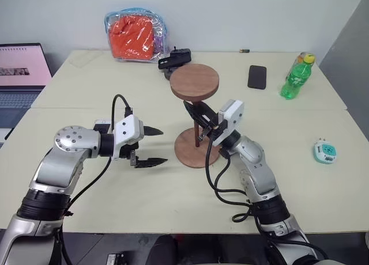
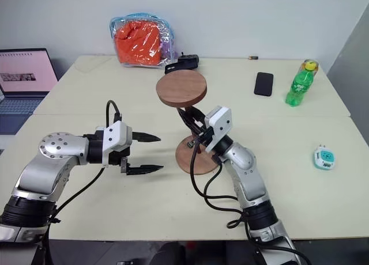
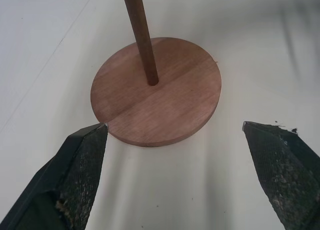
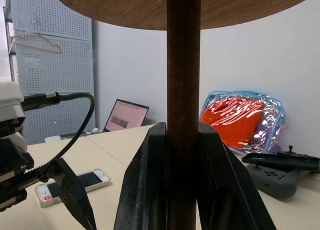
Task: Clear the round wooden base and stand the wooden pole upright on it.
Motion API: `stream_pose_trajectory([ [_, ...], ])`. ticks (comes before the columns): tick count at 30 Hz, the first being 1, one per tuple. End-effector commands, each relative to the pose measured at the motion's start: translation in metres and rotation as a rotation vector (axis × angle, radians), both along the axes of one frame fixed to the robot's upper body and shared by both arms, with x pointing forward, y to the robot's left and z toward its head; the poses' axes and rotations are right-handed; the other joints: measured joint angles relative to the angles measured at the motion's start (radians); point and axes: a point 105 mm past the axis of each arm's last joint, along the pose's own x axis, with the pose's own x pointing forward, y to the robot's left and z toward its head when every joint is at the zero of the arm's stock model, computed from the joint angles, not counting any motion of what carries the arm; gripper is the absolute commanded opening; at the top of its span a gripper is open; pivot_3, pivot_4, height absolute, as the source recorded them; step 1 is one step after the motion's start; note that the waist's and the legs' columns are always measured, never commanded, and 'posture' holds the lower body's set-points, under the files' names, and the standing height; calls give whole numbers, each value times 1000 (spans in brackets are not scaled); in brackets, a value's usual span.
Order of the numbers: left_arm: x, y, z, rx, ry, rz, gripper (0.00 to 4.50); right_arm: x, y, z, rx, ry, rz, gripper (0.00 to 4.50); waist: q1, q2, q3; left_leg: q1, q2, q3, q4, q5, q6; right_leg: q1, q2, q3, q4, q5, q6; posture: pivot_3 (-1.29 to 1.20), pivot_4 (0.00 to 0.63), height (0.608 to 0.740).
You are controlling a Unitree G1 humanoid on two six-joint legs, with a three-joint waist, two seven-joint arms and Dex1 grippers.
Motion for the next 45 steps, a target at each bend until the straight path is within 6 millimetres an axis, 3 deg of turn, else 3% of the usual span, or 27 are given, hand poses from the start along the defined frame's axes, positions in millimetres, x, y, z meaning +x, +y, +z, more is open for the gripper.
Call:
stream_pose_trajectory([
  [1,-2,-2,17,-51,-24,-3,4500,14,-10,-56,-119,204,-62,268,0,0,0,2,0,0,0,0,0,2,0,0,0,0,0,0,150,740],
  [7,-3,-1,17,-34,-16,1,4500,12,-13,-74,-168,245,-71,268,4,-1,-2,29,-1,0,-11,0,0,27,1,1,-8,-2,2,0,150,740],
  [17,-2,-2,14,-24,-14,-2,4500,7,-15,-83,-205,261,-49,268,14,-3,-11,30,-1,-2,-12,0,0,28,0,1,-9,-2,2,0,150,740],
  [27,-1,-3,13,-19,-21,-4,4500,8,-14,-58,-142,248,-43,268,16,-3,-11,30,-1,-3,-13,0,0,28,0,1,-10,-3,2,0,150,740],
  [29,-1,-3,13,-19,-22,-4,4500,11,-16,-56,-148,242,-62,973,16,-3,-11,30,-1,-3,-13,0,0,28,0,1,-11,-3,2,0,150,740],
  [32,-2,-3,12,-17,-23,-4,4500,10,-13,-50,-142,231,-43,1357,19,-3,-7,28,-1,-3,-14,0,0,27,0,0,-12,-3,2,0,150,740],
  [40,-2,-2,11,-16,-27,-3,4500,-4,-4,-47,-190,200,33,3174,5,-2,-1,15,1,-3,-14,0,0,11,-1,2,-9,-2,2,0,150,740],
  [42,-2,-2,11,-18,-29,-3,4500,-7,-4,-48,-204,198,41,3174,2,-2,-1,15,2,-3,-14,0,0,11,-1,2,-9,-2,2,0,150,740],
  [43,-2,-2,12,-23,-32,-2,4500,-9,-5,-49,-219,195,45,3603,1,-2,-1,15,2,-3,-14,0,0,11,-1,1,-9,-2,2,0,150,740],
  [45,-1,-2,15,-40,-36,2,4500,-12,-8,-50,-248,184,51,3994,2,-2,-1,15,1,-3,-14,0,0,11,0,1,-9,-2,2,0,150,740],
])
